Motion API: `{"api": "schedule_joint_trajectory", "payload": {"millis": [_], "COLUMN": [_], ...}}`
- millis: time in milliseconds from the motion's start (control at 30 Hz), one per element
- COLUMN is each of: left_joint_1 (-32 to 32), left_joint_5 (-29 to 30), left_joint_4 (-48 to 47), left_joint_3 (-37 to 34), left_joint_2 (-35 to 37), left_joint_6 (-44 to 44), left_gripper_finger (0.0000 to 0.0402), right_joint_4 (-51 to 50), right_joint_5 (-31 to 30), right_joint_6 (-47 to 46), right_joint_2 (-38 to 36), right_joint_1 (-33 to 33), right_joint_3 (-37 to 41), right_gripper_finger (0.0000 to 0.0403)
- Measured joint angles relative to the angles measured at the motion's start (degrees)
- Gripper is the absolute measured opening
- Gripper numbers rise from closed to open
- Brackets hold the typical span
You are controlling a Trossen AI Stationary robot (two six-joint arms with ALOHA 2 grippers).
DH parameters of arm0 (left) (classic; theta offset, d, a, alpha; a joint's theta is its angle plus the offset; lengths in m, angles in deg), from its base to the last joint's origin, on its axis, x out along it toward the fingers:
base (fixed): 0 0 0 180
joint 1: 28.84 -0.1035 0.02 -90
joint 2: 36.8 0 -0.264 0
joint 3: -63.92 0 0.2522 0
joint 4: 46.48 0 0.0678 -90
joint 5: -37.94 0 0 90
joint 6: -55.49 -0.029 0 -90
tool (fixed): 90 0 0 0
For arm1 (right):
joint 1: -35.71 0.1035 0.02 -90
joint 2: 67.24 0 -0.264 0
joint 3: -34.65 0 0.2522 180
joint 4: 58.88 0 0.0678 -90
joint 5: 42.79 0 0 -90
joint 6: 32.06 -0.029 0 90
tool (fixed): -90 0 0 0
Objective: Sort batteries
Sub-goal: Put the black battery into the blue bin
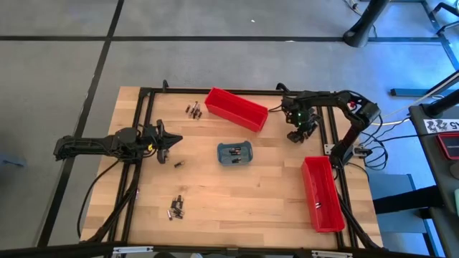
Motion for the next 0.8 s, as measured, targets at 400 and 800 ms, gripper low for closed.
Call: {"api": "schedule_joint_trajectory", "payload": {"millis": [400,800], "left_joint_1": [0.0,0.0], "left_joint_5": [0.0,0.0], "left_joint_4": [0.0,0.0], "left_joint_3": [0.0,0.0], "left_joint_2": [0.0,0.0], "left_joint_6": [-0.06,-0.07], "left_gripper_finger": [0.0001,0.0001], "right_joint_4": [4.36,4.27], "right_joint_5": [1.57,-5.07], "right_joint_6": [1.68,-5.39], "right_joint_2": [-0.44,-12.71], "right_joint_1": [0.52,10.03], "right_joint_3": [3.32,0.79], "right_gripper_finger": [0.0046,0.0015]}}
